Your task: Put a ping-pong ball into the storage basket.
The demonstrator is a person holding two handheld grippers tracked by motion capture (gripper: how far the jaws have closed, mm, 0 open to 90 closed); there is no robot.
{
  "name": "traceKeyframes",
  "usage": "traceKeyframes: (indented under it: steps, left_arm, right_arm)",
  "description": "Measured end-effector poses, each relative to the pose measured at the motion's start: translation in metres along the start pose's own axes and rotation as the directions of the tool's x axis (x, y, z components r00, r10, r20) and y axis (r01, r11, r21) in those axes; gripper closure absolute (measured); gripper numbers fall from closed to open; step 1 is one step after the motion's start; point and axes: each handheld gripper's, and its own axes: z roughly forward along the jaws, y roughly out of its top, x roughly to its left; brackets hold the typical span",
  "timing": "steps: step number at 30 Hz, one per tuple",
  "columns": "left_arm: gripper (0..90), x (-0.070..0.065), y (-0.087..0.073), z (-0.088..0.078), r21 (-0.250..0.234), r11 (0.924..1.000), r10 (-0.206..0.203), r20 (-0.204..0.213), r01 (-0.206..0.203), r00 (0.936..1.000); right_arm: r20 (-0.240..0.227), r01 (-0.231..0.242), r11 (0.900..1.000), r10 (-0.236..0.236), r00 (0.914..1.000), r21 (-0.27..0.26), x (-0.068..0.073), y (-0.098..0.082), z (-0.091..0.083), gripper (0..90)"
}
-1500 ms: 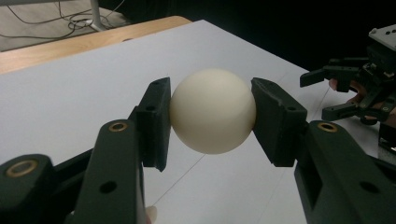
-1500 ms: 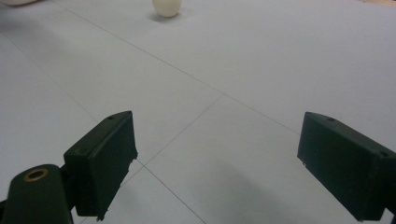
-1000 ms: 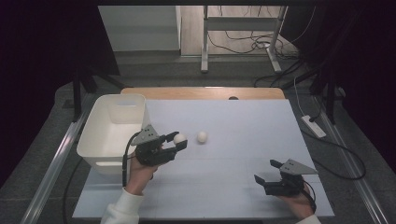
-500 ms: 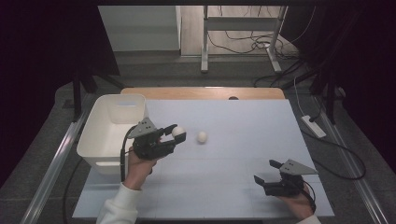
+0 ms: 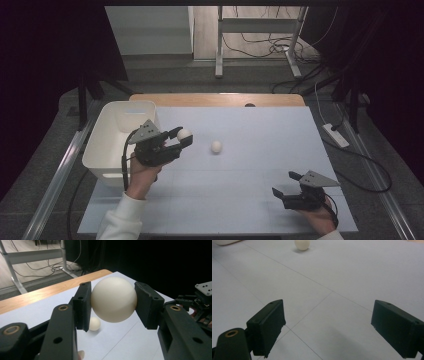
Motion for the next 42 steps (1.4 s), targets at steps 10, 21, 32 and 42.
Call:
traceKeyframes:
  steps: [10, 21, 32, 42]
  left_arm:
    - [50.5, 0.006, 0.009, -0.004, -0.008, 0.9998, -0.016, 0.001, 0.016, 0.9999]
    - [50.5, 0.011, 0.014, -0.008, -0.013, 0.9997, -0.019, -0.040, 0.019, 0.9990]
    - [50.6, 0.020, 0.015, -0.013, -0.013, 0.9997, -0.023, -0.068, 0.022, 0.9974]
    - [50.5, 0.027, 0.018, -0.018, -0.015, 0.9994, -0.031, -0.096, 0.030, 0.9949]
  right_arm:
    - [0.004, -0.002, 1.000, 0.002, 1.0000, -0.001, 0.000, 0.000, 0.000, 11.6]
    - [0.008, -0.002, 1.000, 0.002, 1.0000, 0.004, 0.000, 0.000, 0.000, 11.7]
    - [0.008, -0.001, 1.000, 0.001, 1.0000, 0.004, 0.000, 0.000, -0.001, 11.7]
    - [0.006, 0.000, 1.000, 0.000, 1.0000, 0.001, 0.000, 0.000, -0.001, 11.7]
